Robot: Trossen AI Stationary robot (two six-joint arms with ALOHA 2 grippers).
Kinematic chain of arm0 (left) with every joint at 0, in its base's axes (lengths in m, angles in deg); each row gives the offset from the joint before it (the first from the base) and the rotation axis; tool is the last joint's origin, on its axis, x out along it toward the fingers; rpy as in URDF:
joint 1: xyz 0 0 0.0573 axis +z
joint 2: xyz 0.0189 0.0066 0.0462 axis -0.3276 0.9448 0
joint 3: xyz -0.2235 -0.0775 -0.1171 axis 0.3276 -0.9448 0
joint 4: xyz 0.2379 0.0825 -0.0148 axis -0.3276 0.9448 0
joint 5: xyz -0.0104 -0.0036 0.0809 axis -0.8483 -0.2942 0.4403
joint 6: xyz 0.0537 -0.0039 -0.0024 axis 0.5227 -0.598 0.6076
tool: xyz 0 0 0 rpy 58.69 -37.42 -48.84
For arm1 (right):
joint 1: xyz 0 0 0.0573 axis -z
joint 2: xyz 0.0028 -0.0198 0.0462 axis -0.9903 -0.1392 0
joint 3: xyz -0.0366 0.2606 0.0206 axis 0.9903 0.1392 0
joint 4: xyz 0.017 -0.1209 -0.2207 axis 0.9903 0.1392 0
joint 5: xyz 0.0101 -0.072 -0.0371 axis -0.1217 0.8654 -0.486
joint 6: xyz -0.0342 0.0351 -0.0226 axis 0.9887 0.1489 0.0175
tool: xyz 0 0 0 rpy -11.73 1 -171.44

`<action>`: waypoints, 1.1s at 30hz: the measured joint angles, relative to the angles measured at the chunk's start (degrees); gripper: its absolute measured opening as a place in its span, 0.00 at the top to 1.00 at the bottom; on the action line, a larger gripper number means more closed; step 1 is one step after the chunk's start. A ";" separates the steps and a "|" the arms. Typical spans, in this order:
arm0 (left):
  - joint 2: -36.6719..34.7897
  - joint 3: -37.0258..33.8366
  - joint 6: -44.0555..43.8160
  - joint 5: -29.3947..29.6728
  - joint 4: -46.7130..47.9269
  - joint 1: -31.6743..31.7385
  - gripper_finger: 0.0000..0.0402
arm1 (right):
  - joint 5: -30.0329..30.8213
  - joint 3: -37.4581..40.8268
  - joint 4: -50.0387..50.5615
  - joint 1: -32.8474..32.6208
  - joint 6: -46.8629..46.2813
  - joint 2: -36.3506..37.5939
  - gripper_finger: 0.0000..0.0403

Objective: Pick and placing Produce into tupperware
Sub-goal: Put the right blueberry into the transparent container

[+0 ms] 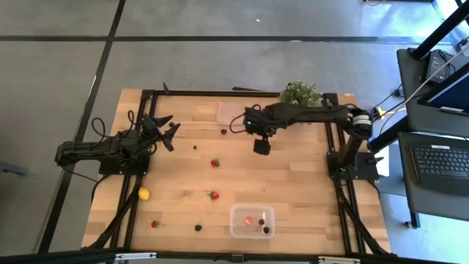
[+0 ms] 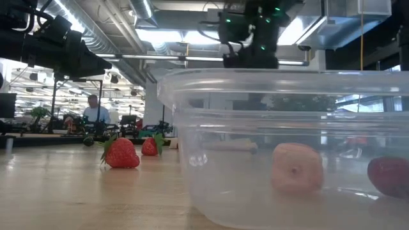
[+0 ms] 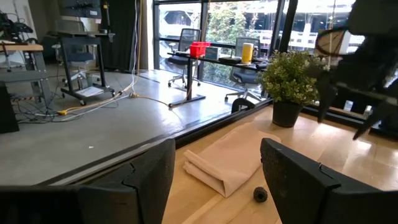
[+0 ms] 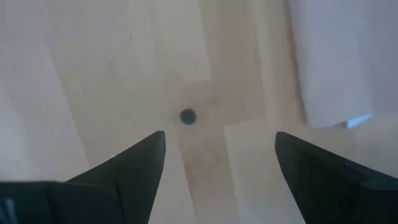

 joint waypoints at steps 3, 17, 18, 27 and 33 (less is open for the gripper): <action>0.00 0.00 0.01 0.02 0.02 0.00 0.43 | -0.11 7.78 -8.50 -0.02 0.90 3.04 0.25; 0.00 0.00 0.01 0.00 0.00 0.00 0.43 | -0.11 28.78 -33.01 -0.13 1.17 5.53 0.25; 0.00 0.00 0.00 0.00 0.00 0.00 0.43 | -0.15 29.13 -33.67 -0.27 1.17 5.53 0.25; 0.00 0.00 0.00 0.00 0.00 -0.02 0.43 | -0.36 29.70 -37.85 -1.63 0.61 5.53 0.25; 0.00 0.00 0.01 0.00 0.01 -0.01 0.43 | -0.35 29.70 -38.82 -2.25 -1.50 5.53 0.25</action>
